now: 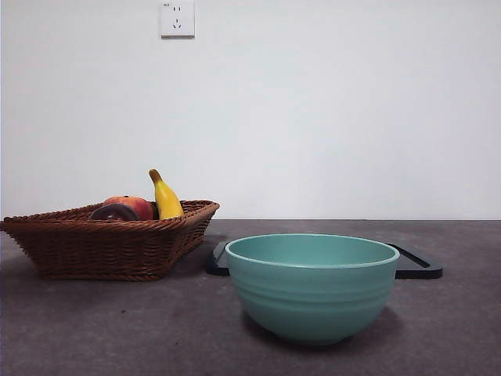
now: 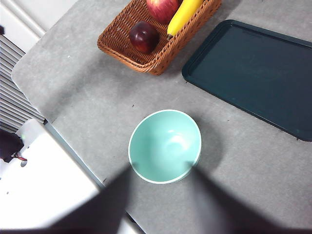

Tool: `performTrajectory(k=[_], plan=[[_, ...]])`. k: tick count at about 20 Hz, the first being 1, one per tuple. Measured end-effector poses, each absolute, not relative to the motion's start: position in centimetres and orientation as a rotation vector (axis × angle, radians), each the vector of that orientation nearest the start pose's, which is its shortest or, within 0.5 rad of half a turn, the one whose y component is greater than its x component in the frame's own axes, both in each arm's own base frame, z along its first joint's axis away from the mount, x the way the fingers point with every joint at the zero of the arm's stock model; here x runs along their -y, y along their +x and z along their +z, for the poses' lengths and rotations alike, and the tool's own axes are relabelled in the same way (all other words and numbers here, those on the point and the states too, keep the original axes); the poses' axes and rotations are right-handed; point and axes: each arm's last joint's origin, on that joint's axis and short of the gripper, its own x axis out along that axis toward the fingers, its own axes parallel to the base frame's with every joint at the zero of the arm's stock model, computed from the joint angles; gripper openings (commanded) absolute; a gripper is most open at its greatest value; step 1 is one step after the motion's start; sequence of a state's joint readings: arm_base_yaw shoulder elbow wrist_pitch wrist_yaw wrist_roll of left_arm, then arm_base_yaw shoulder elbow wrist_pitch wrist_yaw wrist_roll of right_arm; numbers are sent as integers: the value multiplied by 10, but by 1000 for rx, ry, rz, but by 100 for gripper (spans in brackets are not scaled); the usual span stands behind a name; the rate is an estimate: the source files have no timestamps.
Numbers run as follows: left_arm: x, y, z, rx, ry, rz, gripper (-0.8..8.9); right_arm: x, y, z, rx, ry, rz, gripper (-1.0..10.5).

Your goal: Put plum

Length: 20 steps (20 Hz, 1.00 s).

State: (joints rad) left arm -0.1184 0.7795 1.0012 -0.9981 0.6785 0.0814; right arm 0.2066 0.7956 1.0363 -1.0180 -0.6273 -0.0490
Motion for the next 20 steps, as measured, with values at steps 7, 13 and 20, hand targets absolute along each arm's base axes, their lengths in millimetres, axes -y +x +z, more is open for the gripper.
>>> performTrajectory(k=[7, 13, 20], plan=[[32, 120, 339, -726, -147, -777, 500, -42, 118, 345, -764, 124, 809, 368], [33, 136, 338, -731, -133, -660, 500, -42, 118, 345, -764, 125, 808, 368], [49, 182, 365, -743, -54, -562, 491, -42, 118, 345, -764, 127, 807, 368]])
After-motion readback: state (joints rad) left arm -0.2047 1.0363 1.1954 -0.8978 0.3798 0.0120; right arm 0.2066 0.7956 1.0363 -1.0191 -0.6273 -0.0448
